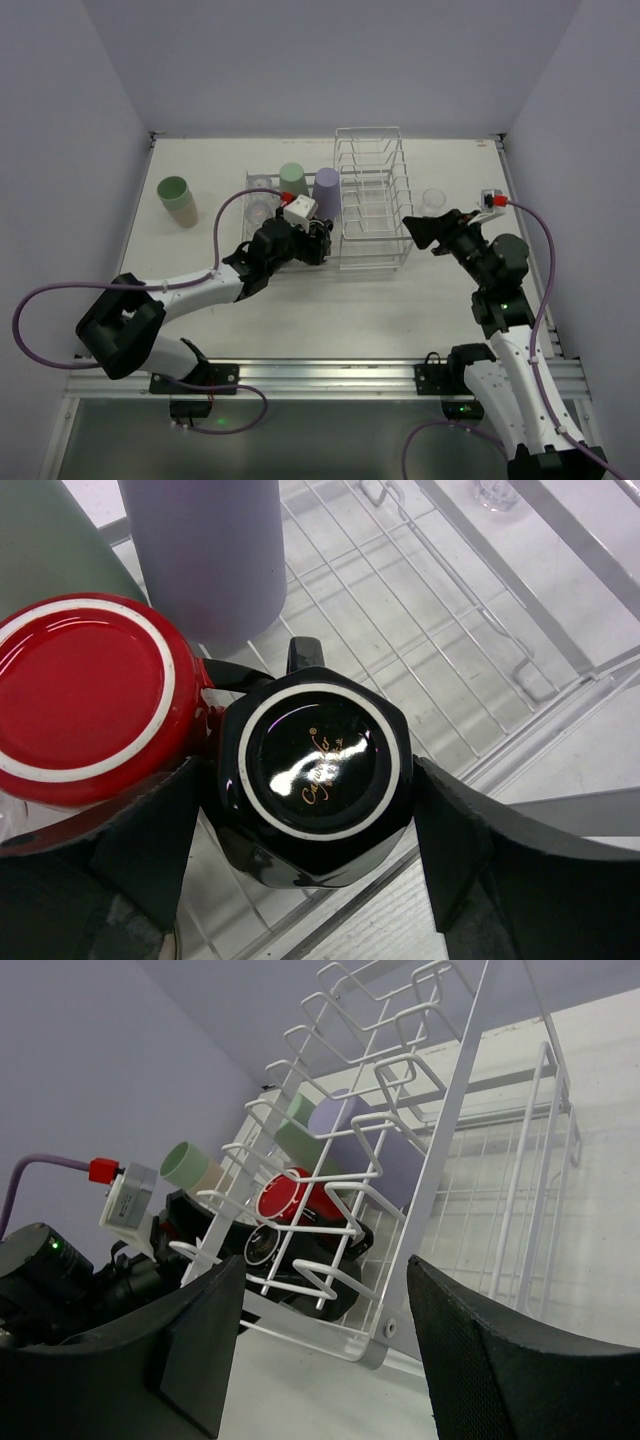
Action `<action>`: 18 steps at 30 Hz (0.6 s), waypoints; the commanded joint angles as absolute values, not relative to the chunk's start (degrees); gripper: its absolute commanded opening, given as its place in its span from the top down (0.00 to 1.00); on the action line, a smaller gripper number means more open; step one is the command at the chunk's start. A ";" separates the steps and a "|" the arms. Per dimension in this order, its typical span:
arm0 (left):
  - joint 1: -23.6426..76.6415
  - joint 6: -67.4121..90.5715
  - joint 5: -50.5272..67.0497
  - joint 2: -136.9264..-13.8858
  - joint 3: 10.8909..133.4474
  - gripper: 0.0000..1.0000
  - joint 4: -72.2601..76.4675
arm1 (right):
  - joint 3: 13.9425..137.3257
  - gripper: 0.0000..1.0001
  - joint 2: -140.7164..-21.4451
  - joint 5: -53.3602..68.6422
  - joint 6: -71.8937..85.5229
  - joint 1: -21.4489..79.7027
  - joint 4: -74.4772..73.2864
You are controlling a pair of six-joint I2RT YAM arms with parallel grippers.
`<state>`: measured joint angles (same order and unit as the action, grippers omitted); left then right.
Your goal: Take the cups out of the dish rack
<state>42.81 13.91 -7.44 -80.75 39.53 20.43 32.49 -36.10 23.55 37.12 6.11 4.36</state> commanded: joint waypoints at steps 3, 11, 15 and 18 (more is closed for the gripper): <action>42.45 12.74 -8.96 -80.60 41.13 0.49 21.62 | 32.96 0.32 -35.33 24.08 36.65 6.42 5.98; 42.36 14.50 -11.16 -70.59 39.90 0.79 21.62 | 34.54 0.32 -34.02 24.87 37.26 6.85 5.54; 42.36 15.82 -11.78 -64.97 39.55 0.85 21.10 | 34.98 0.32 -33.22 25.14 37.79 7.47 5.45; 42.45 16.00 -13.18 -62.06 39.46 0.90 21.27 | 35.16 0.31 -33.05 25.92 37.88 8.87 6.50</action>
<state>42.76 14.81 -10.00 -66.72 38.54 14.94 32.67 -33.61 23.81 37.39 7.55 4.23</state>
